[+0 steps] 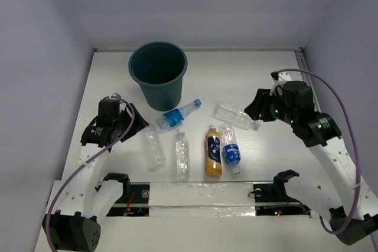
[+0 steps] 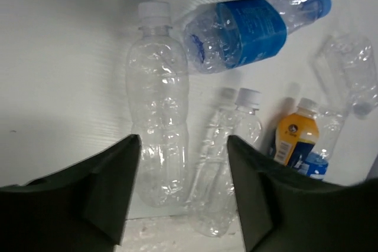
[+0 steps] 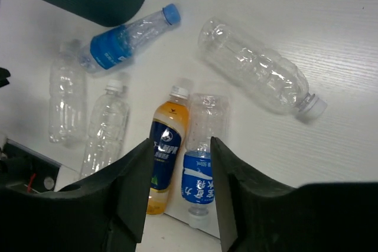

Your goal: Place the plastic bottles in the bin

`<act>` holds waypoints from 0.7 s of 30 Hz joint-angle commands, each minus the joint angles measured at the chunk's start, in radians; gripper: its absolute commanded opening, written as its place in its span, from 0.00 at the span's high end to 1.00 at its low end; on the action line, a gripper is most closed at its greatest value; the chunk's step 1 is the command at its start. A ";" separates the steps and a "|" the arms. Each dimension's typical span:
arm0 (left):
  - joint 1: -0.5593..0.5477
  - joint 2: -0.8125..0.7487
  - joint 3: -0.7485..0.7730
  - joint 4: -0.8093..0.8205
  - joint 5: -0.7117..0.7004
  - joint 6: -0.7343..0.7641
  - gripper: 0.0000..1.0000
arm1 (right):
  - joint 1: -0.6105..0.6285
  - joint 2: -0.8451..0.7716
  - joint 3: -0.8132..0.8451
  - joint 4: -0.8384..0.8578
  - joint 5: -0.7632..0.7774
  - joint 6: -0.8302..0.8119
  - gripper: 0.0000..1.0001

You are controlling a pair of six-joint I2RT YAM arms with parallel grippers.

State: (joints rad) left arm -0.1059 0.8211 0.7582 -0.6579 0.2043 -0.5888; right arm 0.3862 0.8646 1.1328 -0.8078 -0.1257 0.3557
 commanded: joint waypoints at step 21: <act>-0.193 0.317 -0.134 0.198 -0.080 -0.097 0.29 | -0.004 0.572 0.120 0.116 0.087 -0.172 0.03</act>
State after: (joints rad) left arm -0.2840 1.1255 0.6342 -0.4923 0.1524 -0.6537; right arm 0.3862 1.3842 1.1786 -0.7021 -0.0822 0.2363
